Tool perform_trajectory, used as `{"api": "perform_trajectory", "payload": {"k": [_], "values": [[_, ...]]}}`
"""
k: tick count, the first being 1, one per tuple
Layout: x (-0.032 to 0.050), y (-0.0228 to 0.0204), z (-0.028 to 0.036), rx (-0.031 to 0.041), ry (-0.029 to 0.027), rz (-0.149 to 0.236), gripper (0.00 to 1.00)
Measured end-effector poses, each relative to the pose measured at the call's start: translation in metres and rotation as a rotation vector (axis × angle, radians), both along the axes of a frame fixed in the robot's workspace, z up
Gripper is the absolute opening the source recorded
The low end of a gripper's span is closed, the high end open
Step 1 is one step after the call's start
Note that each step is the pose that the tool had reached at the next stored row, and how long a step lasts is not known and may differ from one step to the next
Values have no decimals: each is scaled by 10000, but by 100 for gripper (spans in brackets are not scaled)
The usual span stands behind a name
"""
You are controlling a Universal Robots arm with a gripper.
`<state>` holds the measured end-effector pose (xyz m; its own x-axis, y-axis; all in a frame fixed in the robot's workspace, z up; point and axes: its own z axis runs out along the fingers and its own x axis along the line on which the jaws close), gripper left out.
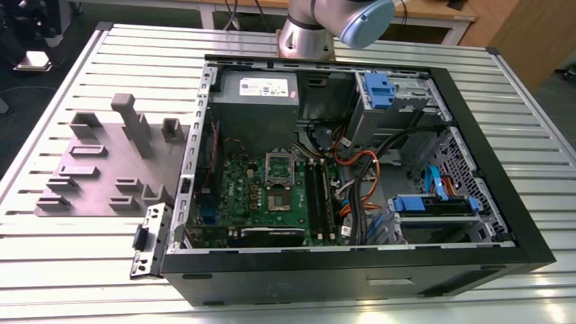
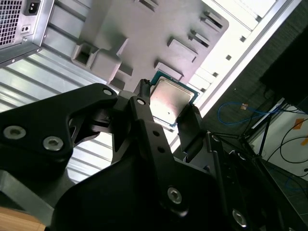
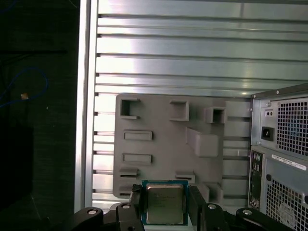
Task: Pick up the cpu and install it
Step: 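Pick up the cpu and move it towards the insertion slot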
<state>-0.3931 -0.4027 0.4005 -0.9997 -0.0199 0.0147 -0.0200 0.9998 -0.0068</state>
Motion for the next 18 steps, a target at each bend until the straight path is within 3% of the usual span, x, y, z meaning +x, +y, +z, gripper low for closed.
{"api": "perform_trajectory", "payload": {"k": [18], "values": [[53, 0, 0, 0, -1, 0, 47]]}}
